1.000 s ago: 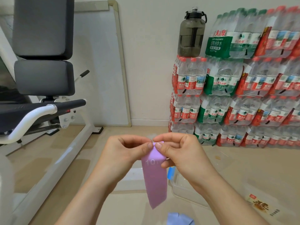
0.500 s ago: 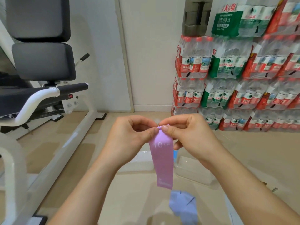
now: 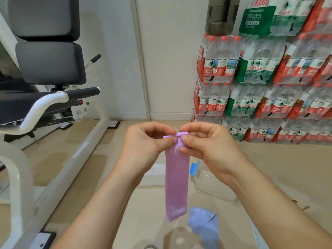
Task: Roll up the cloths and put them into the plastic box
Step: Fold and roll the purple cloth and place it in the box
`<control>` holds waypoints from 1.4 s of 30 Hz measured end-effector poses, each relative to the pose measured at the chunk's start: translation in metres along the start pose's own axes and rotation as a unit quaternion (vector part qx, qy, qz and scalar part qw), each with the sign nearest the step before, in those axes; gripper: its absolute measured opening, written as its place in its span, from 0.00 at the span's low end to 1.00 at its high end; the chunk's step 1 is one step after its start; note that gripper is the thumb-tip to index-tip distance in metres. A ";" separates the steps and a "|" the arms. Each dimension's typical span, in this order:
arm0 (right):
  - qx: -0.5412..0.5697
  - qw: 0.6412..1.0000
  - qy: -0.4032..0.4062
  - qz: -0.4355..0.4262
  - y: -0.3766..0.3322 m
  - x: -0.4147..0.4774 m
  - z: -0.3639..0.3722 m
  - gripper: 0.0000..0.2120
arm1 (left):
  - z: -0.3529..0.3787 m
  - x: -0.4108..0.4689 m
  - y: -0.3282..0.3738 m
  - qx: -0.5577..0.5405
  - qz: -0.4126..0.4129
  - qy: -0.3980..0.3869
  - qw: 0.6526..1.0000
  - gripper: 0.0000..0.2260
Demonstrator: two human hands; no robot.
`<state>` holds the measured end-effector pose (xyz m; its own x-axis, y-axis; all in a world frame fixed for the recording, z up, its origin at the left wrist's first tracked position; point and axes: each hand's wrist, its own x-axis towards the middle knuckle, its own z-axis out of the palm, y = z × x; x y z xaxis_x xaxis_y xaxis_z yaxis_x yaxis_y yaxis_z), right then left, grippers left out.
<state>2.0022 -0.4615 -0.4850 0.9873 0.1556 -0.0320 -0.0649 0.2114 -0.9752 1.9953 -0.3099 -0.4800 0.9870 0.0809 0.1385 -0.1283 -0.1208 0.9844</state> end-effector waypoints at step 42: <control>-0.102 0.994 0.031 -0.015 -0.007 -0.001 -0.004 0.04 | -0.003 0.001 0.001 0.009 0.002 0.015 1.000 0.04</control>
<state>2.0018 -0.4666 -0.4790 0.9959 0.0903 -0.0100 -0.0114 0.0143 -0.9998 1.9956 -0.3068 -0.4787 0.9832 0.1111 0.1451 -0.1292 -0.1395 0.9818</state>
